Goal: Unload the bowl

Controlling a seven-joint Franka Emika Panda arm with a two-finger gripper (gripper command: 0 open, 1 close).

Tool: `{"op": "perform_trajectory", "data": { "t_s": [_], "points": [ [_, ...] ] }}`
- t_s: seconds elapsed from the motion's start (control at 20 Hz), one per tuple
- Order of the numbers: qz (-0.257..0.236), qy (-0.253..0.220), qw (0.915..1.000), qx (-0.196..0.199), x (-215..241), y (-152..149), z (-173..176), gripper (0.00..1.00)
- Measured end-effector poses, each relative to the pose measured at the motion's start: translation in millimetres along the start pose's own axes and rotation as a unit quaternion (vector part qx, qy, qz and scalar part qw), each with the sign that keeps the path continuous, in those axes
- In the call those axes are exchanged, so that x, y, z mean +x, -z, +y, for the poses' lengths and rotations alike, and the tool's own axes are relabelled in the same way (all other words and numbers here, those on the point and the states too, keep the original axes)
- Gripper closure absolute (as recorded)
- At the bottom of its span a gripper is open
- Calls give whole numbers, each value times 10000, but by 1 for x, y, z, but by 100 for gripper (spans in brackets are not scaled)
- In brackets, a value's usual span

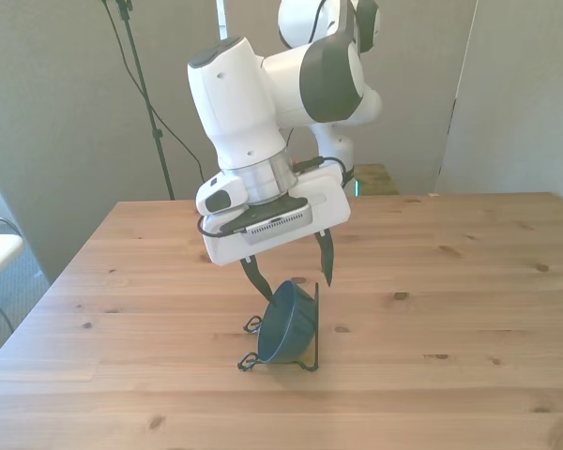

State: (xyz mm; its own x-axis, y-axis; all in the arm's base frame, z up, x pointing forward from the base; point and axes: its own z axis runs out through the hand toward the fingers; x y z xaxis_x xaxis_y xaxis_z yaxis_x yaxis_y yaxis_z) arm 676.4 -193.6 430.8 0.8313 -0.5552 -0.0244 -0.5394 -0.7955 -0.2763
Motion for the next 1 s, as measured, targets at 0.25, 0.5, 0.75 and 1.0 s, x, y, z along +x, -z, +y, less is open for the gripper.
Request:
{"op": "perform_trajectory", "data": {
  "t_s": [0.25, 0.5, 0.75, 1.0],
  "points": [
    [-219, 197, 9996, 45, -2, 1, 0, 100],
    [-267, 338, 9990, 118, 2, -3, -1, 100],
    [-283, 572, 9978, 154, 5, -9, 0, 100],
    [-340, 805, 9959, 227, 7, -14, 8, 100]
  ]
}}
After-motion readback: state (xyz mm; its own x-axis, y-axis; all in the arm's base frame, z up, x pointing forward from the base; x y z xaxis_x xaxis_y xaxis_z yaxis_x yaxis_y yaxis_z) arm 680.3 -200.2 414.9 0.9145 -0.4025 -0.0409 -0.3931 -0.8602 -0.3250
